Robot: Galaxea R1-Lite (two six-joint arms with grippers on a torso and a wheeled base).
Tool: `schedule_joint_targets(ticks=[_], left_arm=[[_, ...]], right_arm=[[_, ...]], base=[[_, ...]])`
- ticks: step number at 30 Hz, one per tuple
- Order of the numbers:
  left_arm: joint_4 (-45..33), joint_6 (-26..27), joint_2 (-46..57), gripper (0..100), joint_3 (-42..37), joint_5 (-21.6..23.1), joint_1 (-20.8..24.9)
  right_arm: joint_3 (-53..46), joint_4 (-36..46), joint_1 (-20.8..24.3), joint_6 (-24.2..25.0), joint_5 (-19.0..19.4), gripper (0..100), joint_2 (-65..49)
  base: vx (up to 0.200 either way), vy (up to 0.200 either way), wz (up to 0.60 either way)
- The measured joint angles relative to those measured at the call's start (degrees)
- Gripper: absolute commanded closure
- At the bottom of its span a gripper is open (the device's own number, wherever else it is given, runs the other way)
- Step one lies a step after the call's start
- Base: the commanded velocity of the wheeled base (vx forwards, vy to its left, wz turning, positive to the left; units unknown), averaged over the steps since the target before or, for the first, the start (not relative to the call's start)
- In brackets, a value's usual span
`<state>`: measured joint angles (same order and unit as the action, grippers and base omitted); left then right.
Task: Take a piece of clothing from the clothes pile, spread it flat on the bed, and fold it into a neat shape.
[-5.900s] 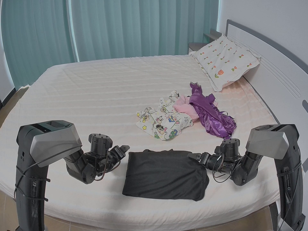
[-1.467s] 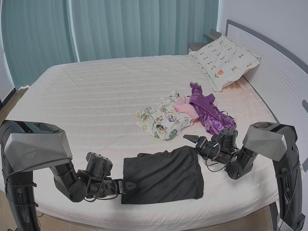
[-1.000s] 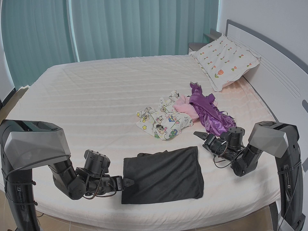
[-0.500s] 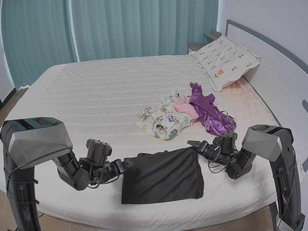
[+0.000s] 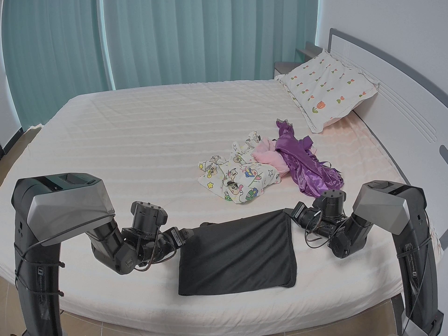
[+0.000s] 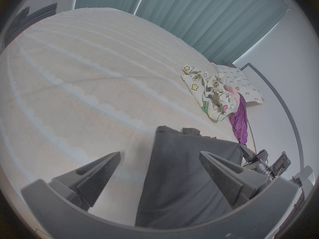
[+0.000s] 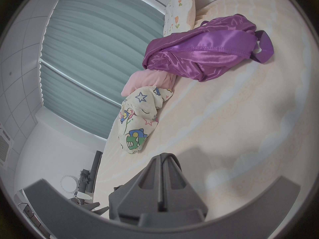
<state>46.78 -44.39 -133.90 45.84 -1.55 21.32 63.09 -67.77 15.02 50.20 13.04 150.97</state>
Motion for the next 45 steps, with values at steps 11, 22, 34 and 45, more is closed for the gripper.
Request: schedule_joint_targets(ticks=[11,22,34,45], left_arm=[[7.4,-2.4,-1.9,0,0.3,0.0,-0.2],[12.4,-1.6,-5.5,0,2.3,0.1,0.3],[12.3,3.1,-8.7,100,5.5,-0.2,0.5],[16.6,1.6,-10.7,100,6.7,-7.4,0.4]], right_arm=[[-0.6,0.2,-0.2,-2.3,-0.2,0,0.4],[-0.2,0.3,-0.3,-2.4,-1.3,0,0.7],[0.0,0.3,-0.3,-2.4,-1.6,0,0.7],[-0.3,0.2,-0.4,-2.4,-1.7,0,0.7]], base=[[0.000,0.000,0.00],[0.000,0.000,0.00],[0.000,0.000,0.00],[0.000,0.000,0.00]])
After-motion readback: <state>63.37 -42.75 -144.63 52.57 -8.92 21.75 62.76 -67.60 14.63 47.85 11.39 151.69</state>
